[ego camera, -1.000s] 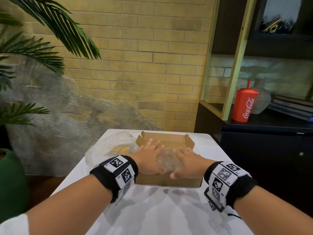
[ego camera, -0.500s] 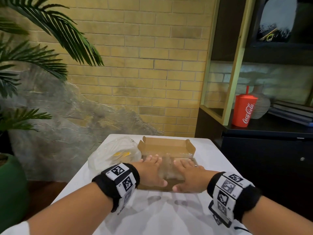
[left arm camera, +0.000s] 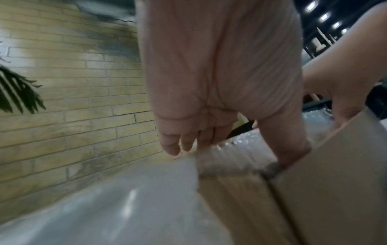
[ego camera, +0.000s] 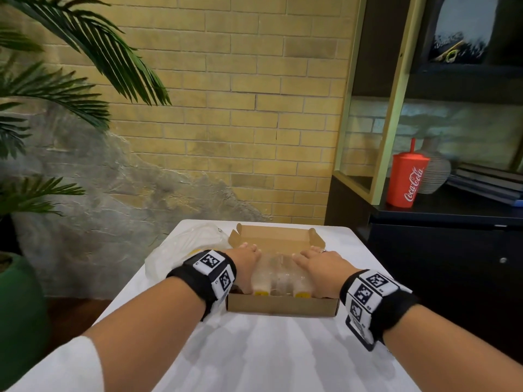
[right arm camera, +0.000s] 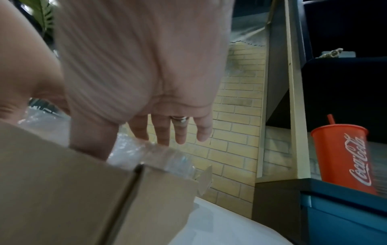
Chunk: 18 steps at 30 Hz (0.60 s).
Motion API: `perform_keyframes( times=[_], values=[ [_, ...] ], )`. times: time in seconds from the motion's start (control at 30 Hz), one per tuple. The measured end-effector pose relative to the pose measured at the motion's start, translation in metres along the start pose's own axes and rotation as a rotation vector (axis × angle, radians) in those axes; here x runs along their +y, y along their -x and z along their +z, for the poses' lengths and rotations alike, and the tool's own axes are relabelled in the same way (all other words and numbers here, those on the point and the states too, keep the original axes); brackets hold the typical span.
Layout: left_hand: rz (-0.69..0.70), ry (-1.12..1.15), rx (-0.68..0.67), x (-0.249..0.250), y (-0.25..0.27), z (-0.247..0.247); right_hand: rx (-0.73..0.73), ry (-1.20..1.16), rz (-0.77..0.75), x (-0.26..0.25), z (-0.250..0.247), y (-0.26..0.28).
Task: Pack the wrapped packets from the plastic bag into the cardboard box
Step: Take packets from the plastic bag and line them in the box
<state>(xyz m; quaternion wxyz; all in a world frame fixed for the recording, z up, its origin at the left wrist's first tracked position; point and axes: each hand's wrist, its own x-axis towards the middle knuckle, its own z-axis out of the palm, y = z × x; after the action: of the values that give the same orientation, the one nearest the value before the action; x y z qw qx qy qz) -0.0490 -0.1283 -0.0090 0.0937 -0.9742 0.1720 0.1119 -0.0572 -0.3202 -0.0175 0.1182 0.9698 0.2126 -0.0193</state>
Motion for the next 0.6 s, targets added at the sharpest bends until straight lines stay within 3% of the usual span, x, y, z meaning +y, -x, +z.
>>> perform_keyframes(
  times=[0.2, 0.43, 0.6],
  values=[
    [-0.050, 0.028, -0.005, 0.0072, -0.0035, -0.0003, -0.090, 0.015, 0.034, 0.0000, -0.0015, -0.0067],
    [-0.104, 0.149, -0.033, 0.0030, -0.0026, -0.0010, -0.045, -0.118, 0.021, 0.0056, 0.0015, -0.0051],
    [-0.128, 0.112, -0.080, 0.0012, -0.0020, -0.0042, -0.077, -0.216, 0.028, 0.0051, -0.0038, -0.0030]
  ],
)
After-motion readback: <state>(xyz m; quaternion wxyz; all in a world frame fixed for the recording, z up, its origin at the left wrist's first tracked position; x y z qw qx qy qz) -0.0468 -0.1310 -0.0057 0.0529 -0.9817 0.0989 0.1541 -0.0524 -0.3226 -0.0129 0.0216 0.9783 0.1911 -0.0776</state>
